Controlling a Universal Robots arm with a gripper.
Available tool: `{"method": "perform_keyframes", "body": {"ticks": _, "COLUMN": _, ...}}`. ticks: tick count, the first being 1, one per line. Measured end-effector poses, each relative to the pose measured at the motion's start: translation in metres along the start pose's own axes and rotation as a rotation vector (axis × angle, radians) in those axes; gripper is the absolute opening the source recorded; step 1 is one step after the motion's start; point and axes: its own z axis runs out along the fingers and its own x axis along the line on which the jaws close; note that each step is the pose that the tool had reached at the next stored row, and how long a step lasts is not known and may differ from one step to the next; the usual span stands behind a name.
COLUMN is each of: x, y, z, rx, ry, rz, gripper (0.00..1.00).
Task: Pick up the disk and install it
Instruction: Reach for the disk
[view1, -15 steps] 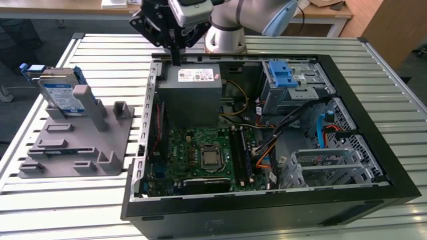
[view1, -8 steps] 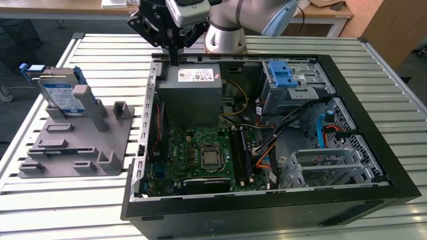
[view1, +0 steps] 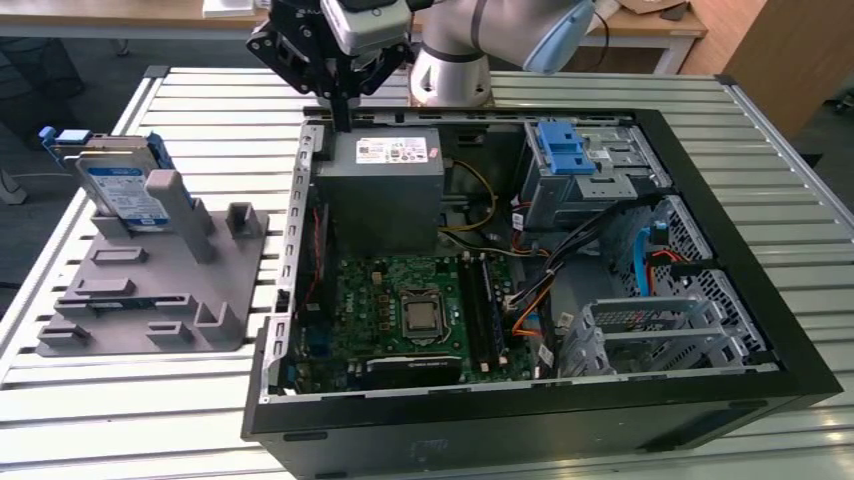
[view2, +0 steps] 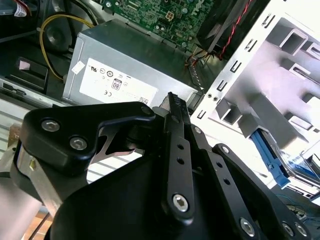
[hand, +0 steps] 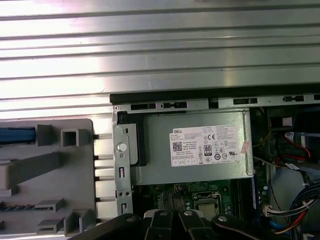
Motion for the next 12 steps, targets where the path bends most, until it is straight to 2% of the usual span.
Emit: {"method": "perform_keyframes", "body": {"ticks": 12, "x": 0.0063, "y": -0.0005, "z": 0.0004, "rx": 0.0000, "ry": 0.0003, "rz": 0.000, "gripper": 0.11}}
